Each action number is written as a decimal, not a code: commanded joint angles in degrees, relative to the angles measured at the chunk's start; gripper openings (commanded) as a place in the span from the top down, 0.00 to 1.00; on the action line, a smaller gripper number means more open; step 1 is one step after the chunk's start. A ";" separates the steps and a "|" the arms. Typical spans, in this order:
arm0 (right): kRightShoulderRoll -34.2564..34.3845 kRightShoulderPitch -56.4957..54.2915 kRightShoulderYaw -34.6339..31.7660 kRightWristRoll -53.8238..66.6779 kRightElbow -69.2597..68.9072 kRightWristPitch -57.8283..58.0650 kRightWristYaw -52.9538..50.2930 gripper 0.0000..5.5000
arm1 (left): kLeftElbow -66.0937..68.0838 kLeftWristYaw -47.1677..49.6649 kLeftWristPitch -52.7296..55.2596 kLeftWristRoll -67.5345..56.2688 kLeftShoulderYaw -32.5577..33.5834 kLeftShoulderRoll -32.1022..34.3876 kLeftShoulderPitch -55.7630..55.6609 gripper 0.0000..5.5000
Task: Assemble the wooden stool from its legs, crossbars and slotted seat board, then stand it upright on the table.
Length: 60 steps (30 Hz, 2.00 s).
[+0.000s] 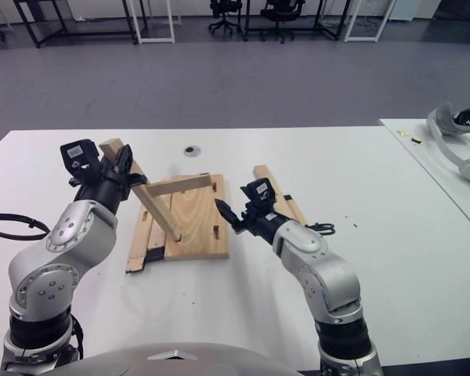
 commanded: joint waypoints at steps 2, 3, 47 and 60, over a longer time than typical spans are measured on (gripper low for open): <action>-0.44 -0.54 -0.43 0.83 -0.38 1.19 0.44 0.28 | -0.80 -5.21 2.26 10.00 -3.26 3.98 5.28 0.81; -0.58 -0.57 -0.56 0.90 -0.37 1.26 0.54 0.28 | -1.94 -6.19 1.57 11.78 -3.30 4.21 7.29 0.81; 2.74 0.23 -0.64 0.08 -0.82 0.46 -3.10 0.28 | 49.29 -47.82 -10.22 20.16 2.78 -3.31 20.11 0.81; 4.25 0.95 -0.95 -0.63 -0.13 -0.94 -3.99 0.28 | 92.58 -55.28 -31.25 30.59 1.39 -2.61 -4.97 0.55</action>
